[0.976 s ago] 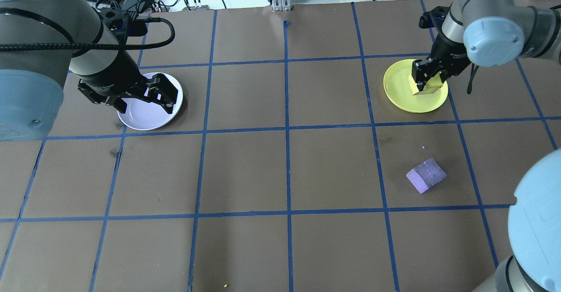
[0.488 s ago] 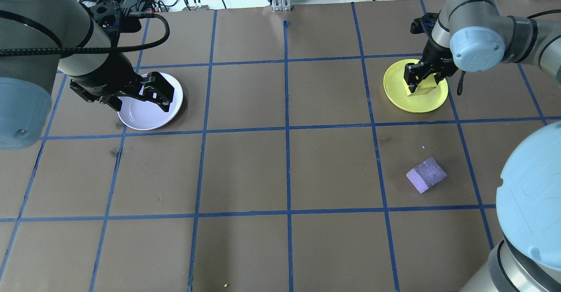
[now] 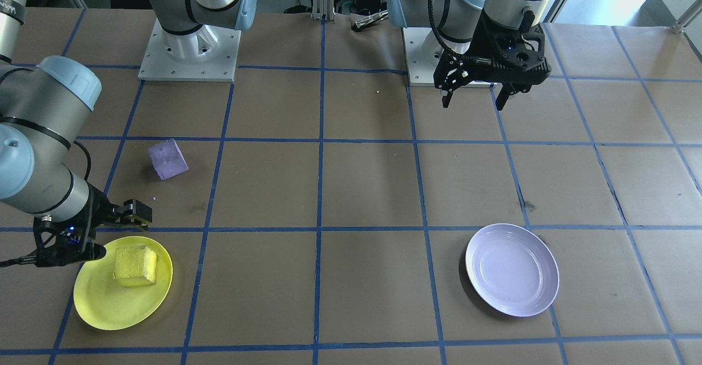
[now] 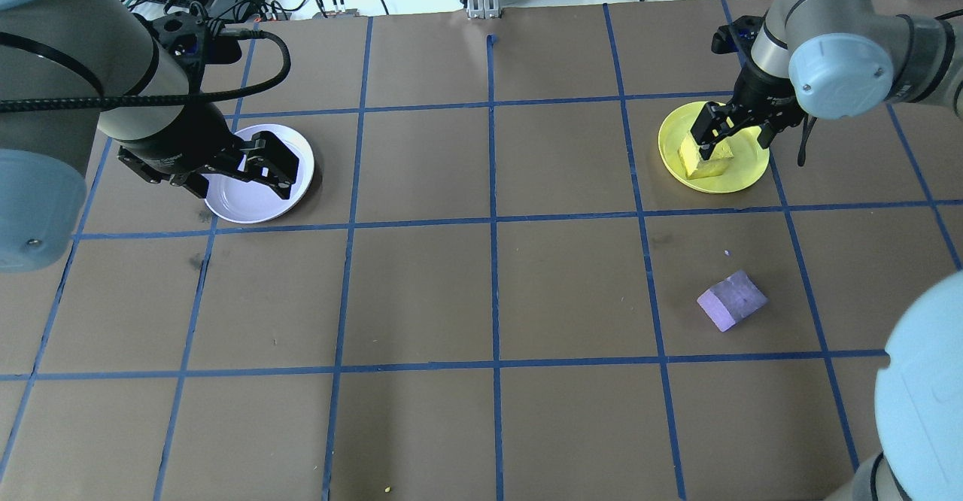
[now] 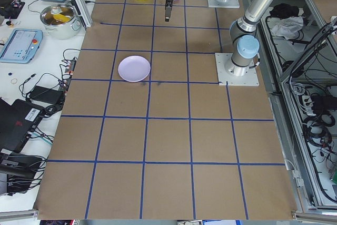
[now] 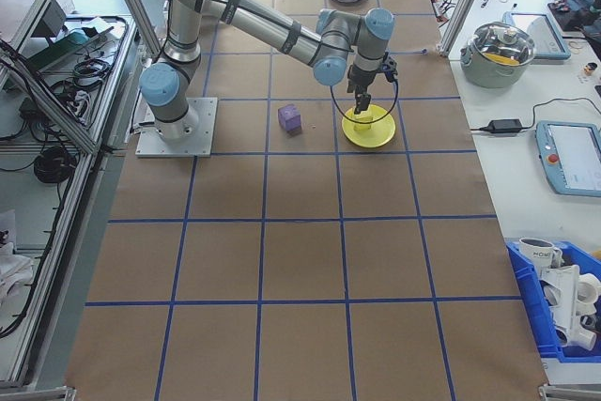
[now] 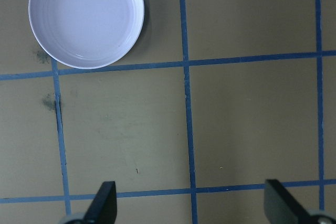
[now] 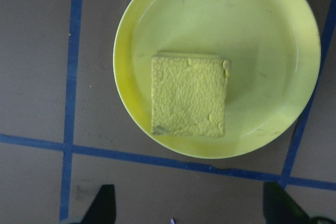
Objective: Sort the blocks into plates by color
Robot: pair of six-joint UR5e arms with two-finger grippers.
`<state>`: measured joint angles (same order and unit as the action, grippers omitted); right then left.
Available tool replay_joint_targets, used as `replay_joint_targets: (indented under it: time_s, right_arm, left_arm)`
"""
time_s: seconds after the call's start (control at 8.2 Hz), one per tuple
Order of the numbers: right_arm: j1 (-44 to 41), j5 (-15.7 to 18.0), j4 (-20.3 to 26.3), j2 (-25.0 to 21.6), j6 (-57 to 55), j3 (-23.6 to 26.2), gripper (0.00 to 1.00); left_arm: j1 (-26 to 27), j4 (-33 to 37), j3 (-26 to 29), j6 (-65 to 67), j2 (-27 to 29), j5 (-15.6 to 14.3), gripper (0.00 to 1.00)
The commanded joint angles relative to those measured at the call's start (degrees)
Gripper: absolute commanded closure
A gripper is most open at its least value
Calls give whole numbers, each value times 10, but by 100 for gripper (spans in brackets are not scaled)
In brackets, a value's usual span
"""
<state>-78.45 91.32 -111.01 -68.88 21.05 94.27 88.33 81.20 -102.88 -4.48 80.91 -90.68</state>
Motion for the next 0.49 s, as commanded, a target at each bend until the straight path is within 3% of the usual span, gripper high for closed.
replay_joint_targets:
  time_s: [0.0,0.12,0.24,0.37]
  right_arm:
    - [-1,7,76,-109,26,117,0]
    - [-1,9,46,-155,37,199,0]
    - [-1,57,36,-194,99,241,0]
    - [0,78,29,-213,168,262,2]
  left_arm:
    - [-1,0,0,-1,-15,1,0]
    - [-1,-1,0,-3,-18,0,0]
    - [-1,0,0,-1,-20,0,0]
    - [-1,-1,0,0,-21,0,0]
